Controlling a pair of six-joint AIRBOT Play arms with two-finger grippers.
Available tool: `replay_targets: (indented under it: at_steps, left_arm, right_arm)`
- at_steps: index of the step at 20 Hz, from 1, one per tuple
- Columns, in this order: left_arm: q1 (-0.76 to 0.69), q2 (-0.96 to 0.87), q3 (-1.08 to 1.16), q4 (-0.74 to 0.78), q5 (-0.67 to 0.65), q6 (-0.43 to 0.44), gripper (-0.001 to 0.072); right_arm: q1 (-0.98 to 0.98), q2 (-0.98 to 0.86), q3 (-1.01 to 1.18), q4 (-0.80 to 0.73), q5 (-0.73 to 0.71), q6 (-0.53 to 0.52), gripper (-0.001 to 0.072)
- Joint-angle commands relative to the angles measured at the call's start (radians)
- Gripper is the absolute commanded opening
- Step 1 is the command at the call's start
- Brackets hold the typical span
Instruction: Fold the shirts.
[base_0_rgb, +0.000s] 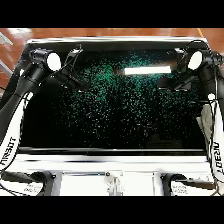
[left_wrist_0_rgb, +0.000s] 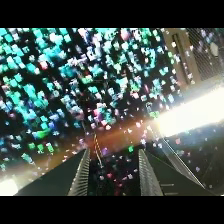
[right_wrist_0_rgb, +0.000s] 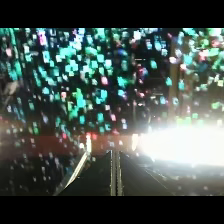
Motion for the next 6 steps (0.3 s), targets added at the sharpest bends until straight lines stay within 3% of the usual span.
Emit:
replay_targets:
  at_steps: [1, 6]
  left_arm:
    - [0.0, -0.003, 0.0, 0.0, -0.002, 0.0, 0.0393]
    - [0.0, -0.014, 0.0, 0.0, 0.001, 0.0, 0.0393]
  right_arm:
    - [0.003, -0.001, 0.001, 0.008, 0.0, 0.009, 0.0055]
    - [0.003, -0.001, 0.001, 0.008, 0.0, 0.009, 0.0055]
